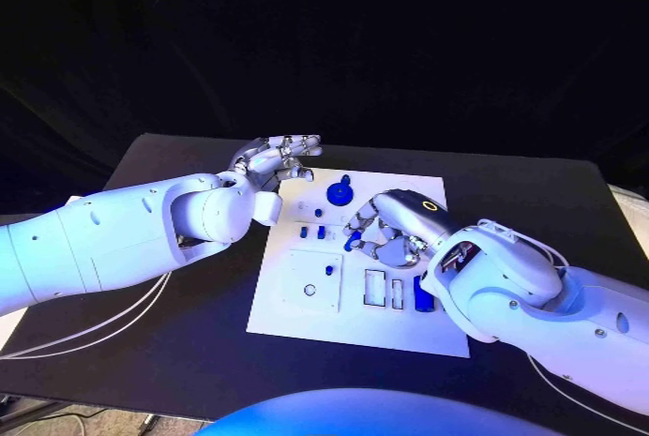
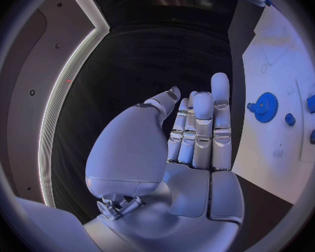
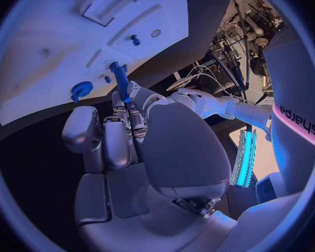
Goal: Assemble the parts on the task board
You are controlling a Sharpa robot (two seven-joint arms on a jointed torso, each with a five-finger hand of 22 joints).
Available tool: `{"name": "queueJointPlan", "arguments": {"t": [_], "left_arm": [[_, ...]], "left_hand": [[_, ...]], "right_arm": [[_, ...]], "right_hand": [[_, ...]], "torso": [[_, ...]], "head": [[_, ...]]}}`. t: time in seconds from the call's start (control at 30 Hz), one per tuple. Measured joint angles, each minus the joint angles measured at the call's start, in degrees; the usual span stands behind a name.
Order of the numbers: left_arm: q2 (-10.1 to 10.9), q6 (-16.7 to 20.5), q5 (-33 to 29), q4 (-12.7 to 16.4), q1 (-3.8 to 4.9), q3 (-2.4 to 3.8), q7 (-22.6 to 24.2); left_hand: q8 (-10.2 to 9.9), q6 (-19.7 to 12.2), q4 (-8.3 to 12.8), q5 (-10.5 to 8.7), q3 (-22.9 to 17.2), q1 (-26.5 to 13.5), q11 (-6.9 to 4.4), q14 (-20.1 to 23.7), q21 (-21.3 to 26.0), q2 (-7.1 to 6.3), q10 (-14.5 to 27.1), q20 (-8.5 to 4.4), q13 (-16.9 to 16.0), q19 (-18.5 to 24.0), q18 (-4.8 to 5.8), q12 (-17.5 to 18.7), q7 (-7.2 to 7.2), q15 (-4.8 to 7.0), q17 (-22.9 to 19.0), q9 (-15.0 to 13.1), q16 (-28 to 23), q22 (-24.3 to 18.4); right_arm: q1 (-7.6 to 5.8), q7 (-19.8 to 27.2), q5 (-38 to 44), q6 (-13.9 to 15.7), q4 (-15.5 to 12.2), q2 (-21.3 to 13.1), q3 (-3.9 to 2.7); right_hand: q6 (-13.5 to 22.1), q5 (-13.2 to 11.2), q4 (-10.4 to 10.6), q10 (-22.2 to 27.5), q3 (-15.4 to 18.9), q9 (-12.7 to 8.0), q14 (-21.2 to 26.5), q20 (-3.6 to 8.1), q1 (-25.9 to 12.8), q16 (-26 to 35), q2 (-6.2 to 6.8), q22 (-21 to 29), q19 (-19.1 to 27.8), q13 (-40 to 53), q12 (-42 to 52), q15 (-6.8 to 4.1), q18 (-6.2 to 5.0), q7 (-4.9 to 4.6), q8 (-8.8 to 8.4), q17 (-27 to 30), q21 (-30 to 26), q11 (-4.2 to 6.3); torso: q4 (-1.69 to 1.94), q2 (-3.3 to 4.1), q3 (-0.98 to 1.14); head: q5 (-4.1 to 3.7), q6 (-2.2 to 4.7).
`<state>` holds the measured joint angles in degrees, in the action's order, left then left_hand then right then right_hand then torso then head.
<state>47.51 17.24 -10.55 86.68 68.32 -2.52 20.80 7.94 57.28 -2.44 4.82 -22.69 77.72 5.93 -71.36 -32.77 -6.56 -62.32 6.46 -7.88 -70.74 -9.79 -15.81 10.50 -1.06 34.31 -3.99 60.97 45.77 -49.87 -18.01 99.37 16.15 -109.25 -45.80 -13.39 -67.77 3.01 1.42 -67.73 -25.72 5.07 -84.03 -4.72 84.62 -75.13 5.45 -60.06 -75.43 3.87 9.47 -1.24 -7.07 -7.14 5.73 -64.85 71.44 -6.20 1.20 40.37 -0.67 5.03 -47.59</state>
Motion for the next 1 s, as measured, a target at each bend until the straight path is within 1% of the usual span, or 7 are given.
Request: {"name": "queueJointPlan", "arguments": {"t": [0.07, 0.23, 0.43, 0.5, 0.7, 0.77, 1.0], "left_arm": [[-0.14, -0.04, 0.00, -0.08, 0.00, 0.00, 0.00], [-0.55, -0.18, 0.01, -0.31, -0.07, 0.00, 0.00], [-0.68, -0.26, 0.33, -0.36, -0.16, 0.00, 0.00], [-0.68, -0.28, 0.66, -0.36, -0.18, 0.00, 0.00], [-0.72, -0.32, 1.44, -0.37, -0.20, 0.02, 0.06], [-0.78, -0.34, 1.58, -0.41, -0.20, 0.02, 0.07], [-0.91, -0.43, 2.02, -0.48, -0.20, 0.02, 0.08]], "left_hand": [[0.00, 0.00, 0.00, 0.00, 0.00, 0.00, 0.00, 0.00, 0.00, 0.00, 0.00, 0.00, -0.05, 0.00, 0.00, 0.00, 0.00, 0.00, -0.15, 0.00, 0.00, 0.00], [0.00, 0.00, 0.00, 0.00, 0.00, 0.00, 0.00, 0.00, 0.00, 0.00, 0.00, 0.00, -0.05, 0.00, 0.00, 0.00, 0.00, 0.00, -0.15, 0.00, 0.00, 0.00], [0.00, 0.00, 0.00, 0.00, 0.00, 0.00, 0.00, 0.00, 0.00, 0.00, 0.00, 0.00, -0.05, 0.00, 0.00, 0.00, 0.00, 0.00, -0.28, 0.00, -0.23, -0.01], [0.00, 0.00, 0.00, 0.00, 0.00, 0.00, 0.00, 0.00, 0.00, 0.00, -0.01, 0.00, -0.05, 0.00, 0.00, 0.00, 0.00, 0.00, -0.28, 0.00, -0.23, 0.00], [0.00, 0.00, 0.00, 0.00, 0.00, 0.00, 0.00, 0.00, 0.00, 0.00, -0.01, 0.00, -0.04, 0.00, 0.00, 0.00, 0.00, 0.00, -0.28, 0.00, -0.23, -0.01], [0.00, 0.00, 0.00, 0.00, 0.00, 0.00, 0.00, 0.00, 0.00, 0.00, -0.01, 0.00, -0.04, 0.00, 0.00, 0.00, 0.00, 0.00, -0.28, 0.00, -0.23, -0.01], [0.00, 0.00, 0.00, 0.00, 0.00, 0.00, 0.20, 0.00, 0.00, 0.00, 0.19, 0.00, -0.04, 0.00, 0.00, 0.00, 0.00, 0.00, -0.33, 0.00, -0.23, -0.01]], "right_arm": [[0.37, 0.31, -0.50, -0.05, 0.16, 1.25, 0.43], [1.69, 1.32, -1.65, -0.27, 1.91, 4.88, 1.78], [2.55, 2.24, -2.31, -0.67, 4.40, 7.04, 2.90], [2.87, 2.49, -2.47, -0.80, 5.04, 7.57, 3.15], [3.22, 2.93, -2.76, -1.15, 6.37, 8.78, 3.49], [3.31, 3.01, -2.81, -1.26, 6.60, 9.06, 3.60], [3.53, 3.24, -2.90, -1.80, 7.57, 10.01, 3.95]], "right_hand": [[0.00, 0.00, -0.01, 0.00, 0.00, 0.00, 0.00, 0.00, 0.00, 0.00, 0.00, 0.09, 0.00, 0.00, -0.11, 0.00, 0.00, 0.00, 0.00, 0.08, 0.00, 0.00], [0.00, 0.33, -0.17, 0.00, -0.49, -0.06, 0.00, 0.00, -0.25, 0.00, 0.25, 0.32, 0.00, 0.01, -0.30, 0.00, 0.00, 0.00, 0.00, 0.14, 0.00, 0.00], [0.00, 0.74, -0.23, 0.00, -0.56, -0.06, 0.00, 0.00, -0.25, 0.00, 0.25, 0.45, 0.00, 0.02, -0.54, 0.00, 0.00, 0.00, -0.23, 0.36, 0.00, 0.00], [0.03, 0.89, -0.24, 0.00, -0.56, -0.07, 0.00, 0.00, -0.25, 0.00, 0.25, 0.45, 0.00, 0.02, -0.55, 0.00, 0.00, -0.02, -0.23, 0.36, 0.00, 0.00], [0.18, 0.92, -0.32, 0.00, -0.65, -0.11, 0.00, 0.00, -0.40, 0.00, 0.40, 0.45, 0.01, 0.03, -0.74, 0.00, 0.00, -0.17, -0.23, 0.36, 0.00, 0.00], [0.18, 0.93, -0.95, 0.00, -1.27, -0.11, 0.00, 0.00, -0.41, 0.00, 0.41, 0.45, 0.01, 0.04, -0.77, 0.00, 0.00, -0.17, -0.23, 0.36, 0.00, 0.00], [0.18, 0.93, -1.34, 0.00, -1.67, -0.11, 0.00, 0.00, -0.78, 0.00, 0.78, 0.57, 0.01, 0.04, -0.52, 0.00, 0.00, -0.17, -0.22, 0.36, 0.00, 0.00]], "torso": [[-0.03, -0.01, -0.02], [-0.10, -0.01, -0.07], [-0.10, 0.03, -0.07], [-0.10, 0.03, -0.07], [-0.10, 0.07, 0.02], [-0.11, 0.06, 0.04], [-0.14, 0.04, 0.08]], "head": [[0.18, -0.07], [0.58, -0.29], [0.78, -0.59], [0.82, -0.73], [0.98, -1.01], [1.03, -1.06], [1.22, -1.24]]}}
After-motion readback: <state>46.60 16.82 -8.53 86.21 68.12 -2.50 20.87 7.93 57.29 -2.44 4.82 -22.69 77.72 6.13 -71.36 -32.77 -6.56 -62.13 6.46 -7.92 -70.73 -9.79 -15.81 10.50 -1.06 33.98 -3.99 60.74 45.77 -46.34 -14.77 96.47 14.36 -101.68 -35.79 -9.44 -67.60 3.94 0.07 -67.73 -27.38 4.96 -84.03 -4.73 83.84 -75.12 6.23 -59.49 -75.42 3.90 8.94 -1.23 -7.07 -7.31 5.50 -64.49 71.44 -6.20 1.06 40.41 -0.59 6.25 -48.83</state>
